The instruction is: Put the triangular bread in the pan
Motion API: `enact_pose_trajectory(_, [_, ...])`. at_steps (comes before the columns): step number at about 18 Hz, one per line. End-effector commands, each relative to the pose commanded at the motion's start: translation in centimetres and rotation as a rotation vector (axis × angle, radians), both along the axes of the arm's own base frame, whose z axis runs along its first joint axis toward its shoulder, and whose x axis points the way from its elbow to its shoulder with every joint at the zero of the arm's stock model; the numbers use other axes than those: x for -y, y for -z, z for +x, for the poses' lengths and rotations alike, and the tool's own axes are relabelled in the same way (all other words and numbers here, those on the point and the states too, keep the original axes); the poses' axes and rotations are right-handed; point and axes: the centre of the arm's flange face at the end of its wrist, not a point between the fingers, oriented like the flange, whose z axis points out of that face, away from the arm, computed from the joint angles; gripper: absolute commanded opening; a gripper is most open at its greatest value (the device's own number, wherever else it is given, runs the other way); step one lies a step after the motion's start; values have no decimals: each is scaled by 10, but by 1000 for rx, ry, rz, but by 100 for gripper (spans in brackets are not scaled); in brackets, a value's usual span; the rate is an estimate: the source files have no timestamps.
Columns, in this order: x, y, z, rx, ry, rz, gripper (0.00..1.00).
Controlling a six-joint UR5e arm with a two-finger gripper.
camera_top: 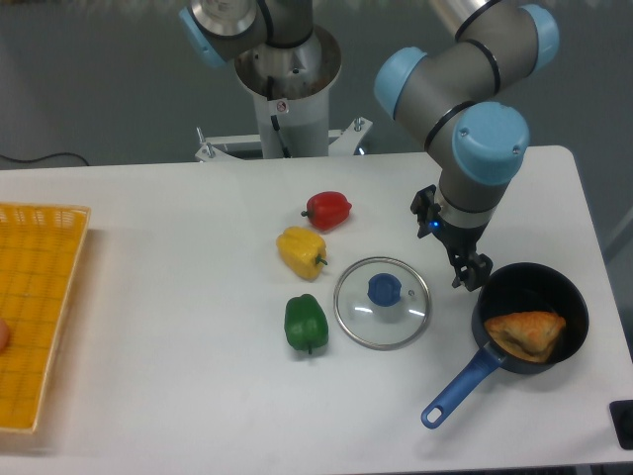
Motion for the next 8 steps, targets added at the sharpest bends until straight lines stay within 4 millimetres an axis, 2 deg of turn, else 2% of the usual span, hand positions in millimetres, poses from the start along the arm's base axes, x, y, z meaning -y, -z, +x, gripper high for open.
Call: enact_pose_trajectory(8, [2, 4, 0, -4, 3, -14, 100])
